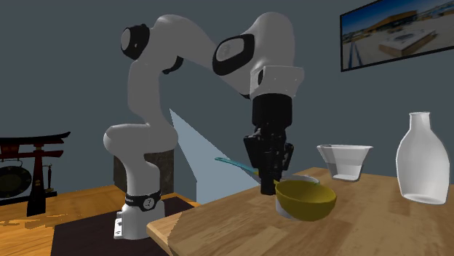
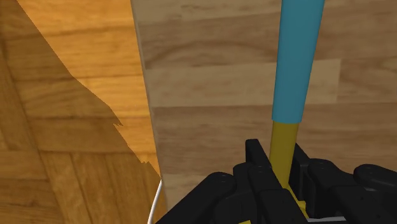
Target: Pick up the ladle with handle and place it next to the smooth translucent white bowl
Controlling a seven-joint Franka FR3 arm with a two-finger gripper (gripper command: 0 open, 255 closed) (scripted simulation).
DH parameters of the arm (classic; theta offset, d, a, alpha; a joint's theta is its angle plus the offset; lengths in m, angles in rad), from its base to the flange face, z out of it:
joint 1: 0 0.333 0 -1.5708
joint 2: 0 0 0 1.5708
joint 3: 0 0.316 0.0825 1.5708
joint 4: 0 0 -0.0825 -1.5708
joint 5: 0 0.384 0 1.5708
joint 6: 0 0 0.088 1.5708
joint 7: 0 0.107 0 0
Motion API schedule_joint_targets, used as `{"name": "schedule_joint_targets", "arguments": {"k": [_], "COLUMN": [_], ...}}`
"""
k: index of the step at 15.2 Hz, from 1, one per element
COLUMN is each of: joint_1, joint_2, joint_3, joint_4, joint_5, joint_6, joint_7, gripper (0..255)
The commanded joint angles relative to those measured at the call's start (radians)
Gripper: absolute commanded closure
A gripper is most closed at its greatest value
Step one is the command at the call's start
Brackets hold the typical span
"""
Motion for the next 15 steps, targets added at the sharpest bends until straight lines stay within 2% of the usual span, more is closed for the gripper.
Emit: {"name": "schedule_joint_targets", "arguments": {"k": [1,15], "joint_1": [0.001,0.004], "joint_2": [-0.014,-0.069], "joint_3": [0.0,-0.002], "joint_4": [0.013,0.145], "joint_5": [0.007,0.037], "joint_6": [-0.027,-0.209], "joint_7": [-0.008,-0.052], "gripper": [255,255]}}
